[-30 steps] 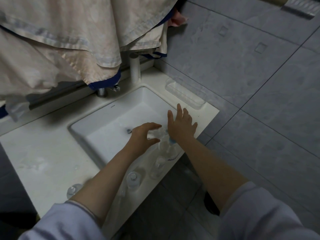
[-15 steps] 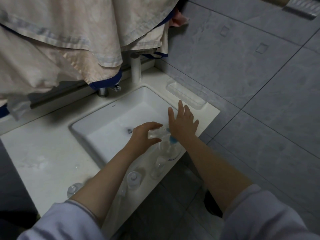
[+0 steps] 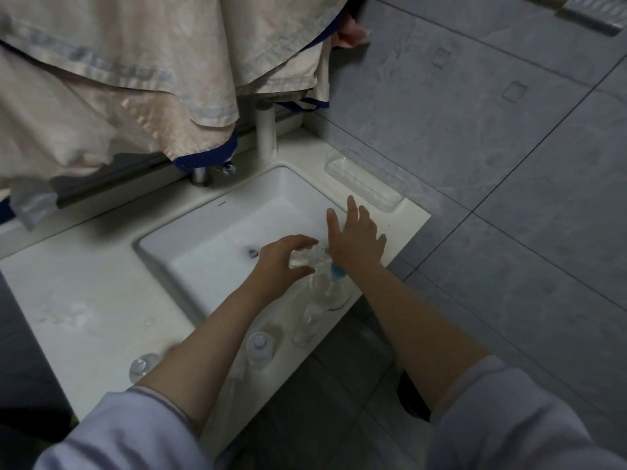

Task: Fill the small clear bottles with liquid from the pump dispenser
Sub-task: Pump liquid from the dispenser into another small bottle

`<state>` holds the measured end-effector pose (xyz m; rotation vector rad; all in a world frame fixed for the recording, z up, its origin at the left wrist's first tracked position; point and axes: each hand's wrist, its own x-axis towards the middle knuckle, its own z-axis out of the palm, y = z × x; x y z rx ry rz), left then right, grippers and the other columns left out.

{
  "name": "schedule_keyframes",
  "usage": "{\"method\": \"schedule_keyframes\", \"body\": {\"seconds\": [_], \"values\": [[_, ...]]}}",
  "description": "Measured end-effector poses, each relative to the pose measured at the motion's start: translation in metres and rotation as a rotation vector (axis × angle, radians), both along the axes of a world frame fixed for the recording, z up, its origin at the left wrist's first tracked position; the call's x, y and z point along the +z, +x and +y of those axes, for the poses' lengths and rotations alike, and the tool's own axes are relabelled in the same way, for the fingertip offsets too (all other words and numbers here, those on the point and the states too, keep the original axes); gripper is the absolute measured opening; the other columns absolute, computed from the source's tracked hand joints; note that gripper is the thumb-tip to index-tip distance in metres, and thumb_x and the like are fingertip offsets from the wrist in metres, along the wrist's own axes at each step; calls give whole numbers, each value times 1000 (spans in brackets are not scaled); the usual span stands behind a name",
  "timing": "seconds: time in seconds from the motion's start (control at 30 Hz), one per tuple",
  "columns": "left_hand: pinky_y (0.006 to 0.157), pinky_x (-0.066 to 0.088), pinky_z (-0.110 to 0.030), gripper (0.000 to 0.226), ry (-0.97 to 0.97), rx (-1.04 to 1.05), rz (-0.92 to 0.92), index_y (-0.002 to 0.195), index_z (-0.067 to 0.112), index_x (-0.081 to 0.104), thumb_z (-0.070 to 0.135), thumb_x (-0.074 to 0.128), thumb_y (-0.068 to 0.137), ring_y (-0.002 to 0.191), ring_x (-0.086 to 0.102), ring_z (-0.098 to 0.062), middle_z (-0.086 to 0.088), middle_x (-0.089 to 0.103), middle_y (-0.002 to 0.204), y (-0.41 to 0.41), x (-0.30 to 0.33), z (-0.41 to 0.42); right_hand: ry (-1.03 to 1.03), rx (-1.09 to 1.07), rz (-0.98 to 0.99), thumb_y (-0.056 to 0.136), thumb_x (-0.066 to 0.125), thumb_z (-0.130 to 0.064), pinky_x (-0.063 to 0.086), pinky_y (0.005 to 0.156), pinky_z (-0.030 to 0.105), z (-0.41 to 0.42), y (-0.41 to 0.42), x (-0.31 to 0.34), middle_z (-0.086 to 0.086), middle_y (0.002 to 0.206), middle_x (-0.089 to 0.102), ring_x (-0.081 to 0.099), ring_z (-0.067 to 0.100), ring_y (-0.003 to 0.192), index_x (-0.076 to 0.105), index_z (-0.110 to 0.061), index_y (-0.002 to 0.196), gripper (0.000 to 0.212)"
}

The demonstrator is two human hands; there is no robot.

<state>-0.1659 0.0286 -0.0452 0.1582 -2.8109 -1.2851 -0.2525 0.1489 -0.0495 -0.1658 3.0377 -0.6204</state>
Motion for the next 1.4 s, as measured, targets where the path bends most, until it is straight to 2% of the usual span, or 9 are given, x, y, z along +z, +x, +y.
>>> {"method": "schedule_keyframes", "body": {"seconds": [0.13,0.3,0.4,0.47,0.67,1.0,1.2,1.3,1.4], "values": [[103,41,-34,43,-1,-21,66,122,5,57,19,68,82,112,58,-23,-11,61,121,4,-5,-1,-6,-23,-24,94,9,-63,9,113,56,0,4,-5,5,158,15,18,28,143,5,-29,151,67],[94,40,-19,43,23,-5,104,119,12,59,22,71,79,106,60,-18,-6,64,116,9,-15,-4,-13,-13,-60,93,9,-64,10,113,55,-2,3,-4,4,159,9,17,29,143,2,-30,152,68],[91,37,-16,43,-7,17,108,118,14,59,26,71,79,104,61,-16,-4,65,115,7,-14,-2,-9,0,-23,93,11,-65,12,113,56,-1,1,1,4,159,10,20,30,142,3,-29,151,69],[93,37,-17,43,-21,17,112,119,13,59,25,71,79,105,60,-17,-5,64,116,5,-13,-2,-20,1,-13,93,10,-65,12,113,56,0,0,2,4,159,12,20,29,142,4,-30,151,69],[100,44,-35,43,22,-1,116,120,6,58,18,71,80,108,59,-23,-11,63,117,9,-15,0,8,-14,-63,94,8,-63,9,114,56,-1,6,-6,4,159,11,17,29,143,3,-29,151,67],[104,41,-38,44,10,-8,70,123,6,55,19,67,83,113,56,-24,-12,60,123,3,-4,1,5,-8,-60,94,8,-63,9,113,57,0,1,-1,4,159,11,17,29,143,3,-30,151,66],[105,39,-30,44,17,-17,56,125,3,54,17,65,84,114,57,-24,-12,59,124,5,-10,-1,7,11,-58,93,9,-64,10,113,57,-2,1,-4,4,159,12,19,30,142,4,-30,151,67],[102,38,-22,42,-22,3,73,122,8,56,22,66,84,111,58,-20,-9,61,121,2,-9,-1,22,14,-25,93,10,-64,11,112,56,0,-2,0,4,159,12,21,30,142,4,-30,151,67],[97,41,-24,43,14,-8,121,118,9,59,21,72,79,107,60,-20,-9,64,117,2,-12,-1,-2,-17,-63,93,8,-65,11,113,57,0,1,-3,4,159,12,21,30,142,3,-31,151,67]]}}
